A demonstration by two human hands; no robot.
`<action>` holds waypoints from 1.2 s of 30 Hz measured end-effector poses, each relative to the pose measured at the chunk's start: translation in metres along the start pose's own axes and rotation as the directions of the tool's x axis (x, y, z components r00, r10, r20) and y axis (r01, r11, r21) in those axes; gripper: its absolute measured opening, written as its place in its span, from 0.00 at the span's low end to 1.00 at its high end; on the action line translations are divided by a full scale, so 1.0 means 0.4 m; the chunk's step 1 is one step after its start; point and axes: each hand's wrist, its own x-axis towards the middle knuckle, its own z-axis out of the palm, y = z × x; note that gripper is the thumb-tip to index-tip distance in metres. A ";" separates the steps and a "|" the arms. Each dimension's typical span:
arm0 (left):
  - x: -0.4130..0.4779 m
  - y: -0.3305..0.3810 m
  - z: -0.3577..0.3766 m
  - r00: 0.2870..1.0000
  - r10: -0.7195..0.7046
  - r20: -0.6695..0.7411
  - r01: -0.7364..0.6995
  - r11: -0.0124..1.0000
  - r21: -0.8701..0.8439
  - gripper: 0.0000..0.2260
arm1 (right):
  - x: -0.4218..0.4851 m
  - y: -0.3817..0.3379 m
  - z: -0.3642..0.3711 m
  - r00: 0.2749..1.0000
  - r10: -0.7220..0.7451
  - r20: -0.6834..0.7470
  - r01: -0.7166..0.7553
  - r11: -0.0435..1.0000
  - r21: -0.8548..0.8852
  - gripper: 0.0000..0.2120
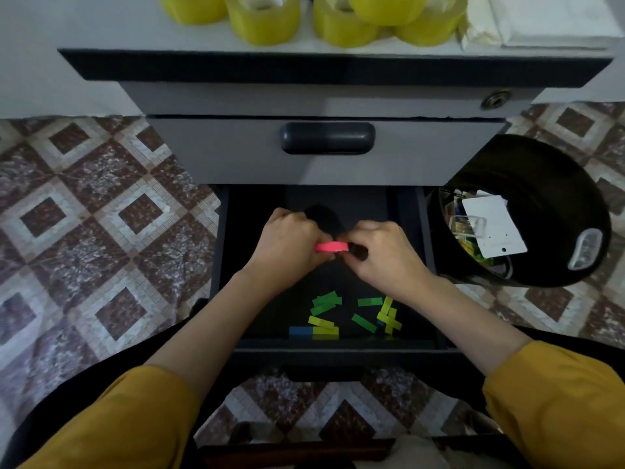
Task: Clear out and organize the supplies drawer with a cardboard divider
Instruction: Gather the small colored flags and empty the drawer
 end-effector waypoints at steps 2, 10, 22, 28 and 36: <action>-0.009 0.008 -0.013 1.000 -0.011 -0.016 0.010 0.999 -0.038 0.11 | -0.016 -0.005 -0.015 0.998 -0.022 -0.051 0.024 0.999 0.044 0.14; -0.051 0.044 -0.093 0.999 0.033 0.005 -0.033 0.998 -0.056 0.13 | -0.074 -0.033 -0.062 0.966 -0.159 -0.204 0.176 0.982 0.069 0.07; -0.053 0.153 -0.327 0.991 0.086 -0.100 -0.088 0.996 -0.020 0.15 | -0.106 -0.094 -0.257 0.840 -0.203 -0.503 0.278 0.957 0.078 0.05; -0.048 0.216 -0.411 0.997 0.050 -0.064 -0.054 0.997 -0.063 0.15 | -0.117 -0.095 -0.326 0.813 -0.173 -0.556 0.300 0.943 0.146 0.06; -0.042 0.266 -0.465 0.983 0.065 -0.171 -0.103 0.969 -0.226 0.10 | -0.125 -0.108 -0.388 0.869 0.046 -0.493 0.218 0.858 0.465 0.16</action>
